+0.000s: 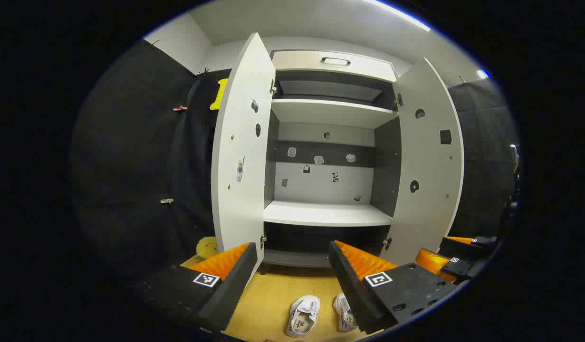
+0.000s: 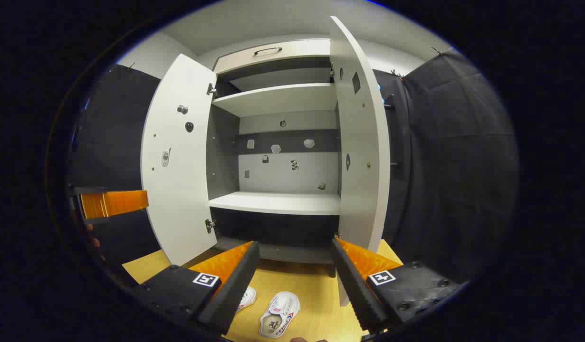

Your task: Grab one shoe with the right hand and put it into the shoe cabinet, grab the other shoe with the left hand and put it into the shoe cabinet; then close the right door with the right hand and the left door with the left hand.

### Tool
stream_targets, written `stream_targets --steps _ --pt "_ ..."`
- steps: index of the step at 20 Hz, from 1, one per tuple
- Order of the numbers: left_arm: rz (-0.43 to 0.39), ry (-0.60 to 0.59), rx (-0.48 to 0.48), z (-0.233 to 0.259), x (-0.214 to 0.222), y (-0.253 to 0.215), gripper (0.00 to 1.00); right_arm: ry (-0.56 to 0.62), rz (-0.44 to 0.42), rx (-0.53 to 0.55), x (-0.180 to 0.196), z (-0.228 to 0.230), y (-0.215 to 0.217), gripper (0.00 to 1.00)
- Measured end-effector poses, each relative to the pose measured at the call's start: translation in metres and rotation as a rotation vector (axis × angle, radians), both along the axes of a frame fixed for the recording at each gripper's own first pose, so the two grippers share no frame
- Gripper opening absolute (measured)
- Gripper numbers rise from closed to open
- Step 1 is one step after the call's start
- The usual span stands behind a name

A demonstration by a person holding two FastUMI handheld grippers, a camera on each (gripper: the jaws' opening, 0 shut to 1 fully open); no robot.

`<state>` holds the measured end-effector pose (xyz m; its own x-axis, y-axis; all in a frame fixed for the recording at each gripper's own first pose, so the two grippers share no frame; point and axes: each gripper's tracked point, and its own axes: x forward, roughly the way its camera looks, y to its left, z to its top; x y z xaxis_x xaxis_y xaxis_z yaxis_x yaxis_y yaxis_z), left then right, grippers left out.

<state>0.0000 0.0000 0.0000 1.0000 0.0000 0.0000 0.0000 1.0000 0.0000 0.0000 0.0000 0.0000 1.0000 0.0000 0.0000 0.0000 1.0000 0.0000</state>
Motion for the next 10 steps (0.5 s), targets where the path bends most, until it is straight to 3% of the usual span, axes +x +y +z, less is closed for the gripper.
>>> stream_targets --steps 10 --pt "-0.118 -0.002 0.039 -0.006 0.014 0.008 0.95 0.055 -0.086 0.042 -0.003 -0.010 0.023 0.98"
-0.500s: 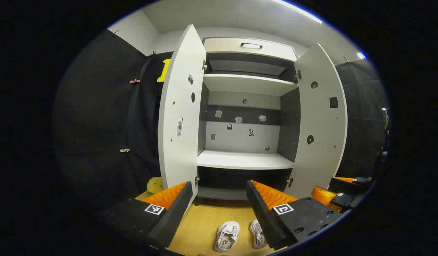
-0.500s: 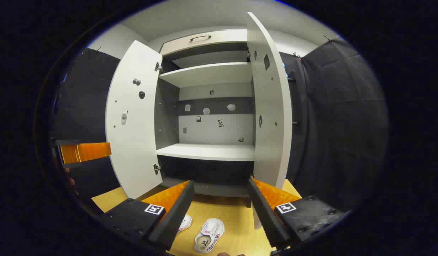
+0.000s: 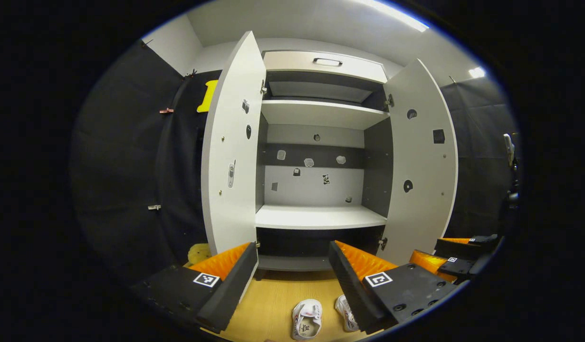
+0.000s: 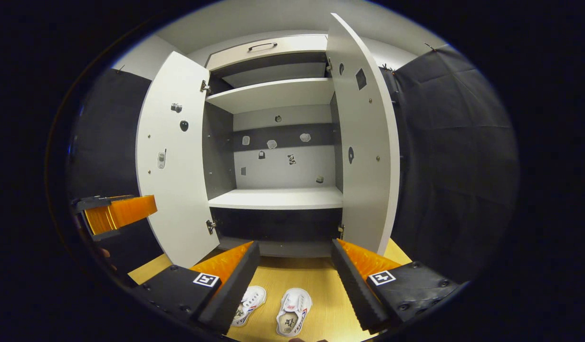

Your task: Grab one shoe with the right hand and put it into the shoe cabinet, grab the other shoe with the left hand and put it into the shoe cabinet; then close the right door with the right hand and the left door with the left hand.

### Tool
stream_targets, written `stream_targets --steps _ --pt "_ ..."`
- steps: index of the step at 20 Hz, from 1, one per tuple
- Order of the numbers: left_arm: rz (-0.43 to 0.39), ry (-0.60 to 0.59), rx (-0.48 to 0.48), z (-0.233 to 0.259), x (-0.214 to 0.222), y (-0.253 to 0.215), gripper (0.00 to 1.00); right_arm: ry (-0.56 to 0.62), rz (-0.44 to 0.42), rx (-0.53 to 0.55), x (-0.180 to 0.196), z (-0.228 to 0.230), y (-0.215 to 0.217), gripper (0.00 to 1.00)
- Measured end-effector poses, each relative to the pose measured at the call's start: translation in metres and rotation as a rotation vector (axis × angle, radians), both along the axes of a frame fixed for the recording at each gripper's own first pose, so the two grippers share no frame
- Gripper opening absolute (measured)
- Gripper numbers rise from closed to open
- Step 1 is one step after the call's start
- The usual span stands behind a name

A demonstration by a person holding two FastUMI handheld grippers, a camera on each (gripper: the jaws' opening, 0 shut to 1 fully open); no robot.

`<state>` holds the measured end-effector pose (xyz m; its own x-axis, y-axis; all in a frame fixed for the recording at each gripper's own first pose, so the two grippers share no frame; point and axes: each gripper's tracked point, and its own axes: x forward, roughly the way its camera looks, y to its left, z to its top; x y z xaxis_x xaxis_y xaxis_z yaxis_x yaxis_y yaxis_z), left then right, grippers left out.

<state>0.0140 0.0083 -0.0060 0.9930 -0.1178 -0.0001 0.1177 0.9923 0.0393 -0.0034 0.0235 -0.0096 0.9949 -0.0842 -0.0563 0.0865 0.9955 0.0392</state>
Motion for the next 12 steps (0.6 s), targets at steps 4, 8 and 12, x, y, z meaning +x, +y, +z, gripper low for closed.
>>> stream_targets --steps 4,8,12 --pt "-0.057 0.012 0.013 -0.008 -0.003 0.004 0.95 0.021 -0.034 -0.008 -0.008 -0.008 0.006 0.98" --pt "-0.091 0.012 0.010 -0.010 -0.003 0.009 0.95 0.050 -0.047 0.007 -0.009 -0.015 0.015 0.98" --pt "-0.097 0.012 0.016 -0.014 -0.002 0.019 0.95 0.080 -0.053 0.013 -0.006 -0.022 0.024 0.98"
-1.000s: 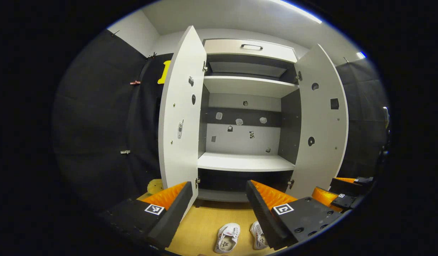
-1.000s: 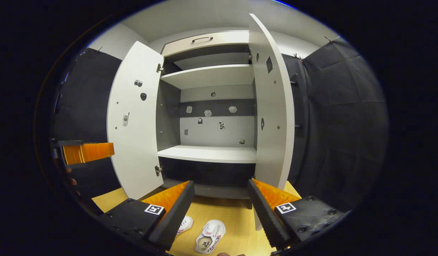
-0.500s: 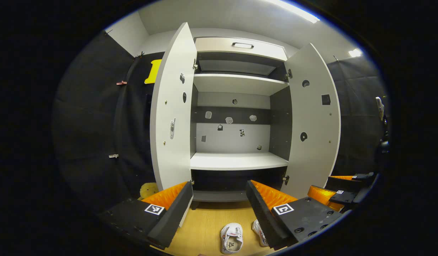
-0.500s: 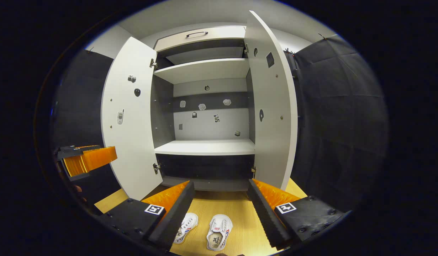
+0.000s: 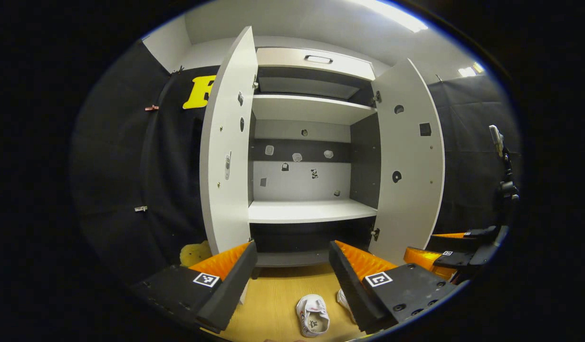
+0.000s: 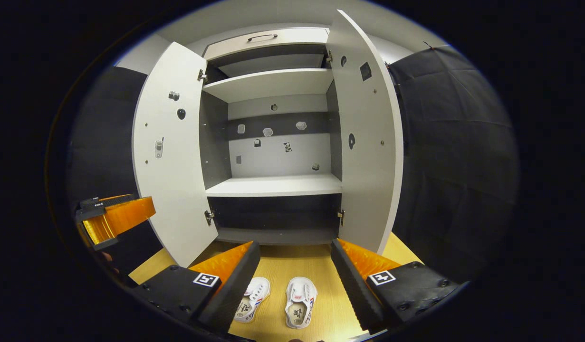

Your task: Grab one shoe with the right hand and put it into the shoe cabinet, grab the other shoe with the left hand and put it into the shoe cabinet; then close the right door with the right hand and the left door with the left hand.

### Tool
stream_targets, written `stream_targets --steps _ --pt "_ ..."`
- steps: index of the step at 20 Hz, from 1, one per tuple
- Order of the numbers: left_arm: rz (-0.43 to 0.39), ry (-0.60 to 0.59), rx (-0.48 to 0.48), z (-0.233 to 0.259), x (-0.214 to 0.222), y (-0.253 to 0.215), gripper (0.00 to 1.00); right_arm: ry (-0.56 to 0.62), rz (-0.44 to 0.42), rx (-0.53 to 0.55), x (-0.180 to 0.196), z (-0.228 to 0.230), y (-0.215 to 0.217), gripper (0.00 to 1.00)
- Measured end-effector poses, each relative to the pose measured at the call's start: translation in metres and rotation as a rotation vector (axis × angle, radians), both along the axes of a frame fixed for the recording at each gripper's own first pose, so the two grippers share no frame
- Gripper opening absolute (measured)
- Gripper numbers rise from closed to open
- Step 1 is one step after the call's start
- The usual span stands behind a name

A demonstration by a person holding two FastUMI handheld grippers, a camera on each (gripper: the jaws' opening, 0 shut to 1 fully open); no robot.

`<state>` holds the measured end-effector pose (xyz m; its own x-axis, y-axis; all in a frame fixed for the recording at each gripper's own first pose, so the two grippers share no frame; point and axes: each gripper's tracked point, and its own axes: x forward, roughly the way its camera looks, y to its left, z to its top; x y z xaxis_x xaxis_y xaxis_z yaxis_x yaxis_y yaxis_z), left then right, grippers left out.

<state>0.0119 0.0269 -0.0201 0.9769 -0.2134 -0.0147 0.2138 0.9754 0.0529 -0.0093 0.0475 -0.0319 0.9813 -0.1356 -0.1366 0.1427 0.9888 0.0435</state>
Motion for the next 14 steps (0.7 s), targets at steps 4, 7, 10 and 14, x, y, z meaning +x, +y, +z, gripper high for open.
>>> stream_targets --steps 4,7,10,14 --pt "-0.009 0.017 -0.009 -0.008 0.001 0.011 0.95 0.034 0.001 -0.002 0.003 -0.010 0.011 0.98" --pt "-0.015 0.041 -0.015 -0.020 0.001 0.021 0.95 0.096 -0.012 -0.009 0.006 -0.031 0.014 0.98" --pt "-0.031 0.036 -0.028 -0.023 0.000 0.030 0.95 0.155 -0.019 0.027 0.010 -0.054 0.020 0.98" --pt "-0.049 0.069 -0.018 -0.036 0.005 0.041 0.95 0.247 -0.030 0.073 0.019 -0.090 0.030 0.98"
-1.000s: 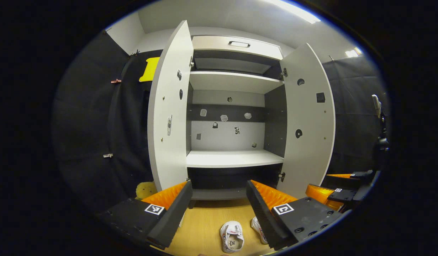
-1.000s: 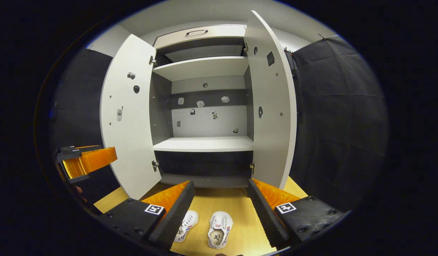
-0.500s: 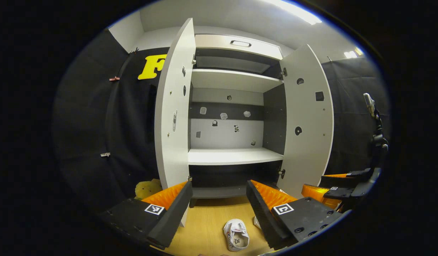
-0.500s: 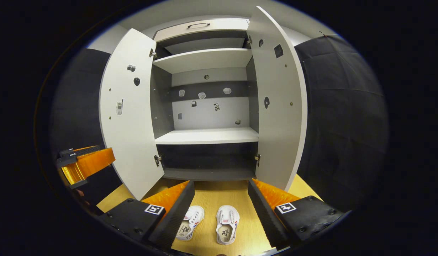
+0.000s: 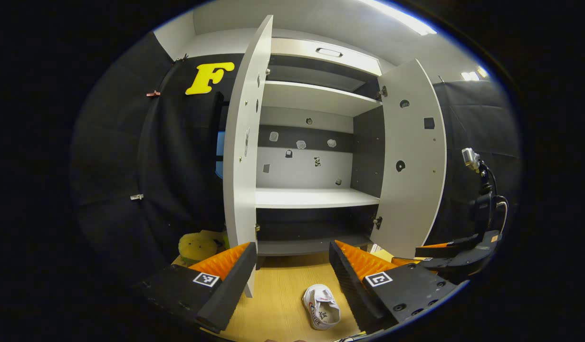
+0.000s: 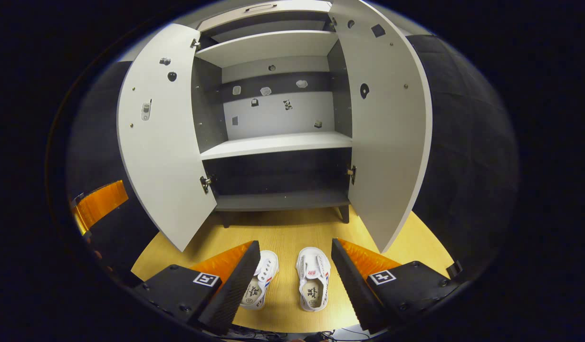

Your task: Grab one shoe with the right hand and put it into the shoe cabinet, grab the other shoe with the left hand and put it into the shoe cabinet; then close the right door with the right hand and the left door with the left hand.

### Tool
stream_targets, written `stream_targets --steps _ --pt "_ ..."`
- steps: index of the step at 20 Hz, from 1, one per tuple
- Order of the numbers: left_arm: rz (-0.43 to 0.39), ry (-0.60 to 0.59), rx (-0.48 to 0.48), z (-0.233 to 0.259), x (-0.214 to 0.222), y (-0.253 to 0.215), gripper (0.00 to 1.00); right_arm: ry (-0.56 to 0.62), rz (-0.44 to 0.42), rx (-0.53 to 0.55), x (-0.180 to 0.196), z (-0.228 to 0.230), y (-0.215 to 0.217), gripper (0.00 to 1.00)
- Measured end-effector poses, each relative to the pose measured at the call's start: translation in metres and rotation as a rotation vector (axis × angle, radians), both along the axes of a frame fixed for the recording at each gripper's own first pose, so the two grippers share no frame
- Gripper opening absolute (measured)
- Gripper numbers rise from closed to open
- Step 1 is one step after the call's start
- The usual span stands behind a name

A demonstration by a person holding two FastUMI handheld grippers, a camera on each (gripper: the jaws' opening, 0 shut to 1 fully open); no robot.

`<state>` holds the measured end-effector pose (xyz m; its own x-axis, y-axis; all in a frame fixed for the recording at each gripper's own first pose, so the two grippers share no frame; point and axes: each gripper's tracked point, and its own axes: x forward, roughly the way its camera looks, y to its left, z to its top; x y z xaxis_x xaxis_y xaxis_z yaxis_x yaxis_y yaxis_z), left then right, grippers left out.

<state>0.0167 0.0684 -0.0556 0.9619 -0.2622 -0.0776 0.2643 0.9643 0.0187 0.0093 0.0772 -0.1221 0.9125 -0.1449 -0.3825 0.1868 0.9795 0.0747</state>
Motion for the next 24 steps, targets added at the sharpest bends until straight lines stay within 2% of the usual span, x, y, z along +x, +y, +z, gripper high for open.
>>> stream_targets --steps 3,7,10,13,17,21,24 --pt "-0.023 0.020 0.003 -0.010 0.004 0.011 0.95 0.079 -0.002 0.032 0.008 -0.030 0.009 0.99" --pt "-0.060 0.019 0.023 -0.020 0.009 0.022 0.95 0.221 -0.042 0.136 0.013 -0.074 0.020 0.99" --pt "-0.074 0.023 0.025 -0.029 0.011 0.028 0.95 0.329 -0.036 0.155 0.007 -0.104 0.025 0.99" --pt "-0.069 0.049 0.010 -0.038 0.012 0.033 0.95 0.379 -0.051 0.174 0.011 -0.131 0.024 0.99" --pt "-0.054 0.090 0.009 -0.051 0.011 0.036 0.95 0.445 -0.057 0.133 0.018 -0.179 0.017 0.99" --pt "-0.016 0.108 0.037 -0.057 0.016 0.044 0.95 0.488 -0.054 0.038 0.022 -0.218 0.003 0.99" --pt "-0.002 0.124 0.035 -0.061 0.020 0.045 0.95 0.499 -0.062 0.047 0.028 -0.235 0.001 0.99"
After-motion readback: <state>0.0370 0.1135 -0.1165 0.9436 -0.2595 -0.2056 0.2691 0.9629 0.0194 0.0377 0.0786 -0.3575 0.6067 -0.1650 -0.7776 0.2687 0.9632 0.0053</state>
